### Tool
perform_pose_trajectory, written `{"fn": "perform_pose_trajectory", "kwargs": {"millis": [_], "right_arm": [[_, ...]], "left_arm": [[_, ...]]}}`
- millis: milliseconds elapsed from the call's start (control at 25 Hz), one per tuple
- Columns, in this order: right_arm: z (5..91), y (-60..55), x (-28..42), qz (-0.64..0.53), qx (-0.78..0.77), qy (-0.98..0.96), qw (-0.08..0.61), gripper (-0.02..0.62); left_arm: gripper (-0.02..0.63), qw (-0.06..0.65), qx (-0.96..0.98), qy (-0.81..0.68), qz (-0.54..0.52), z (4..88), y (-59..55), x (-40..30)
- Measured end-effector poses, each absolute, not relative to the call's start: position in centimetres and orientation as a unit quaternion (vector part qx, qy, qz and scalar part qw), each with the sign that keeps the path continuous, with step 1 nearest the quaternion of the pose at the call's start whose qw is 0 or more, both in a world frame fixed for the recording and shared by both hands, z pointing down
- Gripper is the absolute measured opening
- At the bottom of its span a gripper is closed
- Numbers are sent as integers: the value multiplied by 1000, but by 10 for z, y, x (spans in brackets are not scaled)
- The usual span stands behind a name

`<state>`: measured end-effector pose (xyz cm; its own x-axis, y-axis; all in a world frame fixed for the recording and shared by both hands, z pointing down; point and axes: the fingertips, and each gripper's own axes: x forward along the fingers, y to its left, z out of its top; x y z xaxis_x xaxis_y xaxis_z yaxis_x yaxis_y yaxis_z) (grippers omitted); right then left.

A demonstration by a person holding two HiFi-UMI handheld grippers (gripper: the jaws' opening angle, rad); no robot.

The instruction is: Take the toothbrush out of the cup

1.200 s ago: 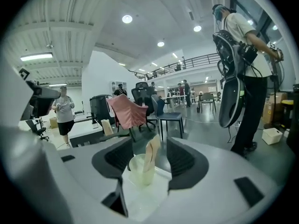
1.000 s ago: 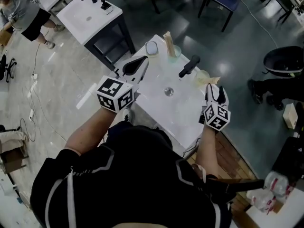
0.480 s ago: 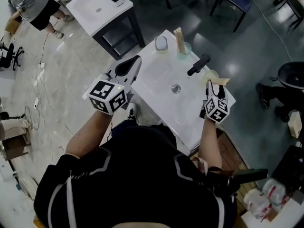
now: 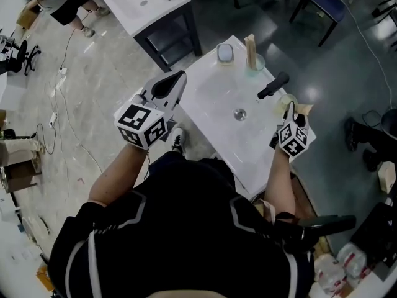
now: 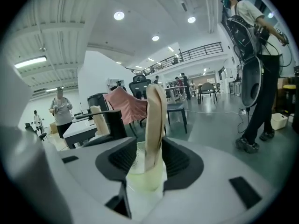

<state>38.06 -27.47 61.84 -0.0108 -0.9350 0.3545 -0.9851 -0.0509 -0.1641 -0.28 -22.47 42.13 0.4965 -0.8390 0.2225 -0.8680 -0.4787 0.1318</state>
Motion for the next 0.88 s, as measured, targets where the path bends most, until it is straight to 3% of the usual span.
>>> {"fn": "perform_pose_trajectory", "kwargs": {"millis": [360,880], "right_arm": [[618,-277,388,186,706,-680,74,69],[592,-284,382,173,699,-691,61,41]], "left_arm": [[5,115,856,-498,72,423,-217,-1],[5,98,873,-471,81,413,-227,10]]}}
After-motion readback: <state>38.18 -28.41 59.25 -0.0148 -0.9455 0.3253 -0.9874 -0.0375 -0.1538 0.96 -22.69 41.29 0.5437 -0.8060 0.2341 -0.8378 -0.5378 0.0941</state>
